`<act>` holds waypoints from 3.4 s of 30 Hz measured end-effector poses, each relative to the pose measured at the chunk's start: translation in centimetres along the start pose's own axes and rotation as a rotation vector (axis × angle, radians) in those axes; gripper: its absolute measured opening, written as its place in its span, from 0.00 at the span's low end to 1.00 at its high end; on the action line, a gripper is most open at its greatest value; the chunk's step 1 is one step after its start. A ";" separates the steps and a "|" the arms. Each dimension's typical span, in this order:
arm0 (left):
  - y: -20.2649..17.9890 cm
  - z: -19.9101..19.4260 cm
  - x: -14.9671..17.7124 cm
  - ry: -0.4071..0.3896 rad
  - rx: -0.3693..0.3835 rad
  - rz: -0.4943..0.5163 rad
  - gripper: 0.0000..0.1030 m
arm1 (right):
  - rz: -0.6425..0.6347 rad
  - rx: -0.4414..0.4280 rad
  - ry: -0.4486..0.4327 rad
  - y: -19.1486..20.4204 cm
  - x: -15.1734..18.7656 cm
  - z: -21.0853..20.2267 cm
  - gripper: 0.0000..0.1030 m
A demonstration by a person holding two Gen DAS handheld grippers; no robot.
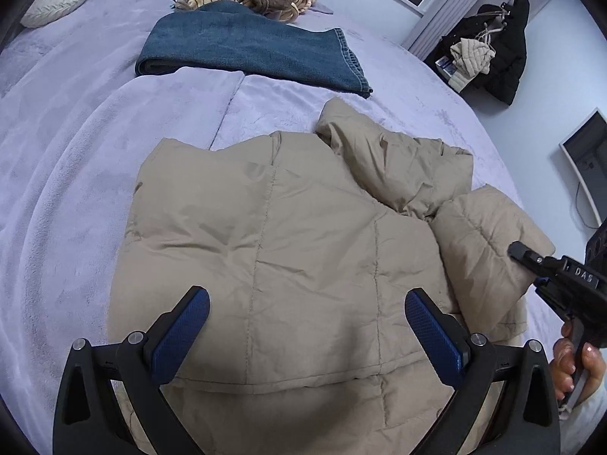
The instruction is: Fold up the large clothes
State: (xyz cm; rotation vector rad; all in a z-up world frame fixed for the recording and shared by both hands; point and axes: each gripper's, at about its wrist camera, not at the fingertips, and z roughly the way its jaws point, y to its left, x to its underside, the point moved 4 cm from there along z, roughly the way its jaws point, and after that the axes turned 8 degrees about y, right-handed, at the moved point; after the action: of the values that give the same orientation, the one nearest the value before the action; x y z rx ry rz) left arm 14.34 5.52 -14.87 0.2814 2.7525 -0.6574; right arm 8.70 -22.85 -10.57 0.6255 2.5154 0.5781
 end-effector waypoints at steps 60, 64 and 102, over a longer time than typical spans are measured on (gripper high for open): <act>-5.0 1.5 -2.2 -0.027 -0.067 0.198 0.31 | 0.361 0.013 0.004 -18.9 1.0 -5.1 0.61; -6.0 5.2 -2.2 0.019 -0.158 0.229 0.31 | 0.372 0.015 0.048 -18.7 -0.5 -2.3 0.16; -8.0 -1.5 7.7 0.190 -0.285 0.106 0.32 | 0.154 0.265 0.249 -14.1 11.8 -10.6 0.44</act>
State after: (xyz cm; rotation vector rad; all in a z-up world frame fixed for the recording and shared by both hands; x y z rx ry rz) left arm 4.71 0.14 -12.84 0.4411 2.9380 -0.2159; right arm -10.74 -31.00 -13.22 0.8996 2.8233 0.3991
